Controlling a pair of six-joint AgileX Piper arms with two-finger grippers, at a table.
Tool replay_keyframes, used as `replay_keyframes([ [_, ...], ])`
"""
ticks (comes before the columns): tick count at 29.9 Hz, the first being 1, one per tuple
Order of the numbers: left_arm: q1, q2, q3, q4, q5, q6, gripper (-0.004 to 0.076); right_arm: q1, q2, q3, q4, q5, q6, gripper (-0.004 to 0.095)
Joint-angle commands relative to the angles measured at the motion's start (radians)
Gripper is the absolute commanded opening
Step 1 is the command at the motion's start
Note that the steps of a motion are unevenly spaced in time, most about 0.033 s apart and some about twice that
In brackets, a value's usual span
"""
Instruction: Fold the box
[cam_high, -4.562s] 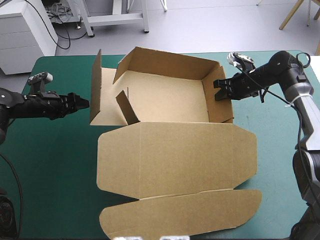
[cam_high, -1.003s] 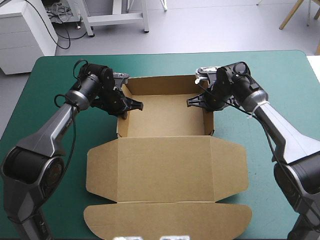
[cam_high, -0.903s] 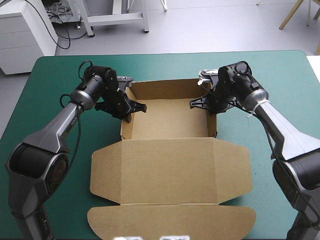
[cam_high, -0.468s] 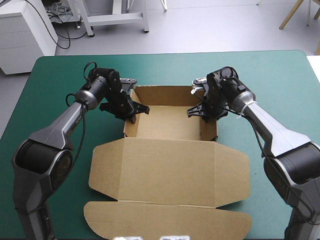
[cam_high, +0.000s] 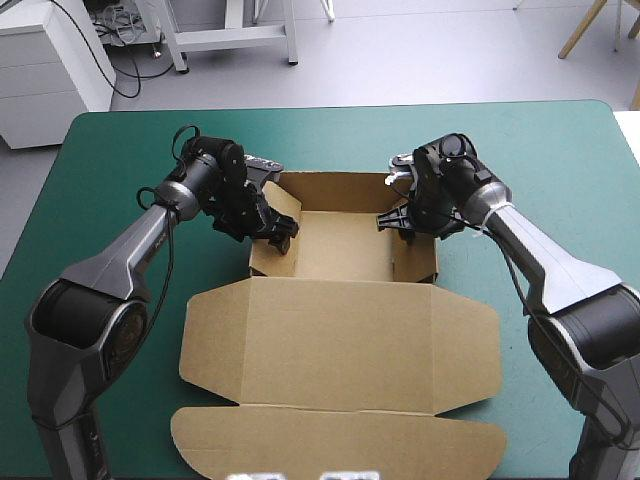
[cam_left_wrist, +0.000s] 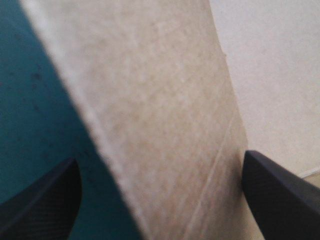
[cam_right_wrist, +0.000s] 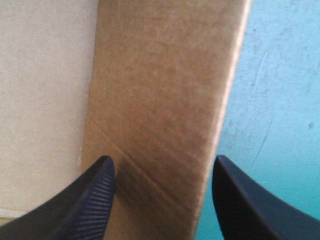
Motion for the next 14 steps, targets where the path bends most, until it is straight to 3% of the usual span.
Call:
replay_keyframes([
  [1,-0.006,-0.066,-0.056,0.002,0.032,0.001,0.0617,0.001,-0.083,-0.054,-0.035,-0.005,-0.011,0.054],
  [10,-0.006,-0.084,-0.268,0.027,0.07,0.023,0.0538,0.001,-0.148,-0.218,-0.067,-0.005,-0.011,0.054],
  [14,-0.006,-0.096,-0.351,0.027,0.072,0.018,0.0413,-0.001,-0.186,-0.228,-0.075,-0.005,-0.009,0.054],
])
